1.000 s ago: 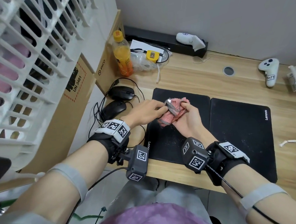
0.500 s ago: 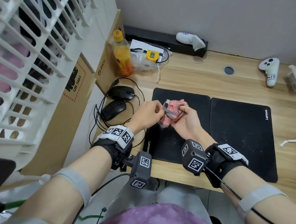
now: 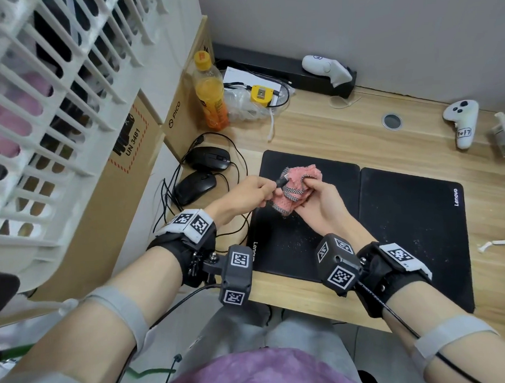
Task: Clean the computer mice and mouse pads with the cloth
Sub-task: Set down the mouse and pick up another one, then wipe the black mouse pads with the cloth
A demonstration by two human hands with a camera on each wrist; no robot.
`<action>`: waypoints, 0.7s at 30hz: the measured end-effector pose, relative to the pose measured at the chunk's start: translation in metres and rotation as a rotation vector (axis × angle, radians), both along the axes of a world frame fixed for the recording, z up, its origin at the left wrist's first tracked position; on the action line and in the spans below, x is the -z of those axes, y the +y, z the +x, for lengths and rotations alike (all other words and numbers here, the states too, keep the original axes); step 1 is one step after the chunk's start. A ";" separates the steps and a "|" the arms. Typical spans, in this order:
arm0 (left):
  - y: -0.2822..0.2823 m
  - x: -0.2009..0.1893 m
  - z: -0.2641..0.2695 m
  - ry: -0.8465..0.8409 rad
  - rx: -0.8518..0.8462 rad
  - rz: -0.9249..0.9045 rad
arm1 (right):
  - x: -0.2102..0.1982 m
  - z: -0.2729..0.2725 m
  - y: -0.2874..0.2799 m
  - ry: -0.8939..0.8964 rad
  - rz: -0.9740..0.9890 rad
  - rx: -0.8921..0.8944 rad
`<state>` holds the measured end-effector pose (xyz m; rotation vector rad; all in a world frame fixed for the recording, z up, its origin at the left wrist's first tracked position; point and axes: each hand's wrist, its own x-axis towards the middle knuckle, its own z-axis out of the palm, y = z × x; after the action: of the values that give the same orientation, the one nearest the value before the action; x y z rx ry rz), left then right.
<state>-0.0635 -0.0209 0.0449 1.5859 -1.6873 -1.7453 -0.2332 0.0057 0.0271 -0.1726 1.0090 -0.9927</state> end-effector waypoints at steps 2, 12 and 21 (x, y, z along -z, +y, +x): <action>0.001 -0.002 0.000 0.011 0.007 0.014 | 0.001 0.006 0.000 0.065 -0.070 -0.129; -0.001 0.000 0.024 -0.164 0.112 -0.048 | 0.006 0.024 -0.011 0.607 0.018 -0.126; -0.013 0.034 0.096 -0.589 -0.399 -0.081 | 0.005 -0.010 -0.020 0.418 0.208 0.070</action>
<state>0.0327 -0.0338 0.0106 2.3521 -1.4719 -1.0637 -0.2437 -0.0142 0.0219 -0.1768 1.5016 -0.9259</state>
